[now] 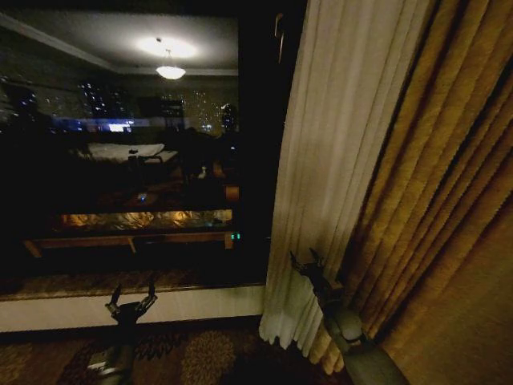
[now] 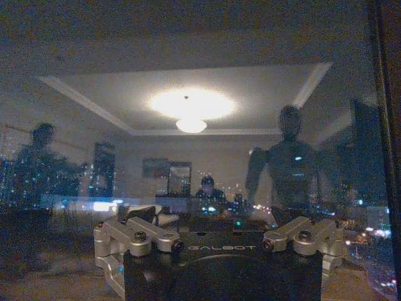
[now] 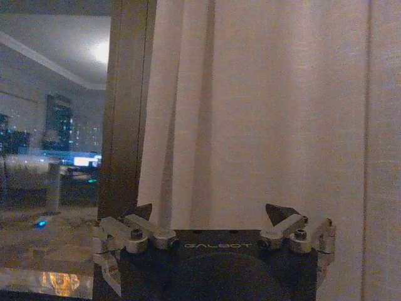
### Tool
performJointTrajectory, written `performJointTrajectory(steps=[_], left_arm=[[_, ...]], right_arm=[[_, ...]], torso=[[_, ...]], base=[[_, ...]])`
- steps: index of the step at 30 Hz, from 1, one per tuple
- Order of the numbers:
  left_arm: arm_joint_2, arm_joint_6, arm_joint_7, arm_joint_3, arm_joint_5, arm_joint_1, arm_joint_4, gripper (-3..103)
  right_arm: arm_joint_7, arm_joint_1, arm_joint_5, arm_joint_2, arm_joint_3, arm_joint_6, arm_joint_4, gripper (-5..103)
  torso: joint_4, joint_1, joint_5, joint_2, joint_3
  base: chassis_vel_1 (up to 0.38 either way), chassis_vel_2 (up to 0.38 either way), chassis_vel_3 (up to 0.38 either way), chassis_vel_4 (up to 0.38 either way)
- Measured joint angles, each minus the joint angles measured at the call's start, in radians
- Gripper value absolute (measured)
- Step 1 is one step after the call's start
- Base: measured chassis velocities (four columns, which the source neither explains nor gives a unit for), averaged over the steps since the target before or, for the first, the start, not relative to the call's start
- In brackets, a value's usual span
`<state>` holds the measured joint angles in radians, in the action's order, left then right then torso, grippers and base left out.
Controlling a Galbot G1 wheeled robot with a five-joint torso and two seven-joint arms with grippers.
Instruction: Open the curtains by pulling them apart, changing their state from closed to fully open.
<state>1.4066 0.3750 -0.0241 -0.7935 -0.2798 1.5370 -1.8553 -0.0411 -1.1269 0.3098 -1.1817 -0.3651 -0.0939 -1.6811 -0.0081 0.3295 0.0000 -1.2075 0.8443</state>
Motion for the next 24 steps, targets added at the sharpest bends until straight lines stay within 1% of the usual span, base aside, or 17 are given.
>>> performJointTrajectory(steps=[2,24], left_arm=[[0.000,0.000,0.000,0.000,0.000,0.000,0.000,100],[0.000,0.000,0.000,0.000,0.000,0.000,0.000,100]], right_arm=[[0.000,-0.001,-0.004,-0.004,0.002,-0.004,-0.001,100],[0.000,0.000,-0.008,-0.001,0.003,-0.004,-0.004,100]], torso=[[0.0000,0.000,0.0000,0.000,0.000],[0.0000,0.000,0.0000,0.000,0.000]], base=[[0.000,0.000,0.000,0.000],[0.000,0.000,0.000,0.000]])
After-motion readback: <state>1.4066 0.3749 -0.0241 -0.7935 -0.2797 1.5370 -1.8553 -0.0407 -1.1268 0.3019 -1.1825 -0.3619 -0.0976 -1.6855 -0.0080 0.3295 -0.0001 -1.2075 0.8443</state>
